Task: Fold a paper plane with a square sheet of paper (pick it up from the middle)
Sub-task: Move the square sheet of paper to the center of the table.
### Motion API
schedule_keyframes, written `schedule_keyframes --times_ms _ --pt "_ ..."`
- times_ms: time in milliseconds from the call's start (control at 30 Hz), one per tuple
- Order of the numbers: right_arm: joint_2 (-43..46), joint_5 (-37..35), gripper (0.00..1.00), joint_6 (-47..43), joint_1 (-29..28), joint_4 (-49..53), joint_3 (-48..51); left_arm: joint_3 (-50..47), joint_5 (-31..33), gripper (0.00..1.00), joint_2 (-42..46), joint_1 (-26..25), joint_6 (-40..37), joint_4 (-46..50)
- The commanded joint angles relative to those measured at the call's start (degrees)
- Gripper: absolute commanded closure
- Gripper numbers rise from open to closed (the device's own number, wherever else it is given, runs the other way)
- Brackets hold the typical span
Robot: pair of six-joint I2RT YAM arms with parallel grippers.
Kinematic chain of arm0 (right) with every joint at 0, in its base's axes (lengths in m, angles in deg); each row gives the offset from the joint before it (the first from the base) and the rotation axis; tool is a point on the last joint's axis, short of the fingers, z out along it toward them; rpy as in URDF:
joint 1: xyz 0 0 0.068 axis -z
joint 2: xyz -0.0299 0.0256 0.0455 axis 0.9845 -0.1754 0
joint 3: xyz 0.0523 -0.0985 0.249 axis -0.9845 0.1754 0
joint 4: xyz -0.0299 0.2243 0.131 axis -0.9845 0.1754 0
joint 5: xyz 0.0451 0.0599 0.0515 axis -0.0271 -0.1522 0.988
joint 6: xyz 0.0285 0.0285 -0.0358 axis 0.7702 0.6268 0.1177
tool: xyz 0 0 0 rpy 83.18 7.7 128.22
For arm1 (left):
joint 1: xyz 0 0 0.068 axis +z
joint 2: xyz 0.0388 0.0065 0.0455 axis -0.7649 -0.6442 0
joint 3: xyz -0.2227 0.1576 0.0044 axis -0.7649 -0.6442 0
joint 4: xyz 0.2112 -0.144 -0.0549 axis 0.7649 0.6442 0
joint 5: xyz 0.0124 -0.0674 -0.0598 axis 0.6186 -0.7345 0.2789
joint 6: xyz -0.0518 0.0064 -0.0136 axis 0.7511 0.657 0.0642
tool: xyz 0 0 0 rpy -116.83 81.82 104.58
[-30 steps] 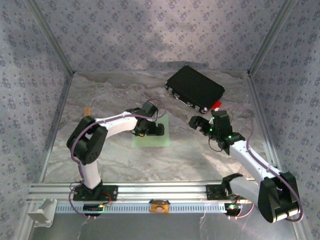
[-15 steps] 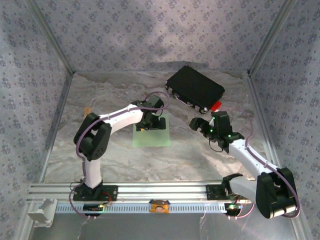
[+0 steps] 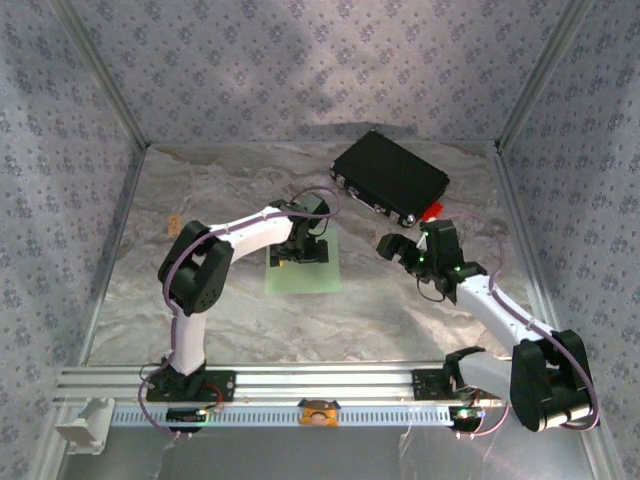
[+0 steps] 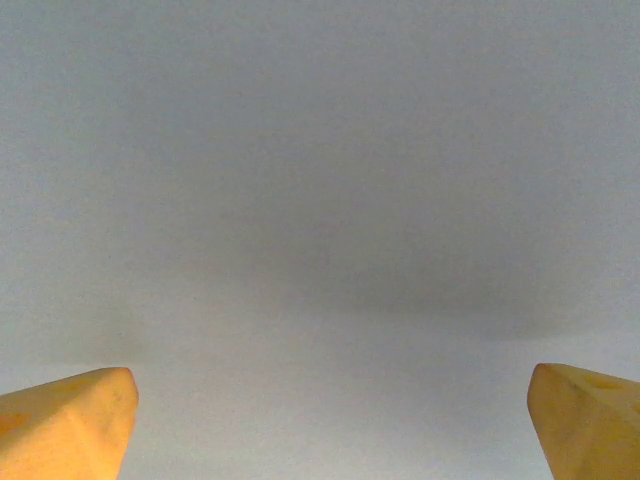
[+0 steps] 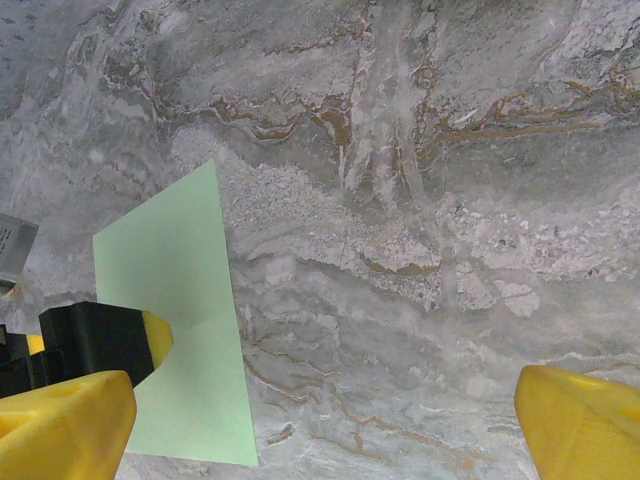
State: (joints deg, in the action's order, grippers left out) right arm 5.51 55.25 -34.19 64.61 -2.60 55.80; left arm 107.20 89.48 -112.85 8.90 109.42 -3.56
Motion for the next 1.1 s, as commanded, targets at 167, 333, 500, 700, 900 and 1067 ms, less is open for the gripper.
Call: schedule_keyframes --times_ms 167,333,500,700,900,1067 --pt "-1.18 0.55 0.01 0.70 -0.34 1.21 -1.75 2.82 0.64 0.00 -1.69 0.05 1.49 2.88" --pt "-2.13 1.15 0.01 0.87 -0.57 0.83 -2.13 3.59 0.84 0.00 -2.60 0.05 1.68 3.05" --pt "-3.02 1.85 0.01 0.11 -0.73 1.96 -3.13 4.52 -0.50 0.00 -3.18 1.38 1.24 3.18" --pt "-3.51 1.02 0.01 0.54 -0.76 2.98 -3.65 4.80 -0.02 0.00 -3.78 1.19 1.73 3.73" --pt "-3.73 1.12 0.01 0.53 -0.83 3.10 -3.69 5.79 1.26 0.00 -4.84 0.56 2.35 5.27" --pt "-3.83 1.17 0.01 0.46 -0.87 3.01 -3.21 7.11 1.86 0.00 -5.68 0.42 2.40 6.51"
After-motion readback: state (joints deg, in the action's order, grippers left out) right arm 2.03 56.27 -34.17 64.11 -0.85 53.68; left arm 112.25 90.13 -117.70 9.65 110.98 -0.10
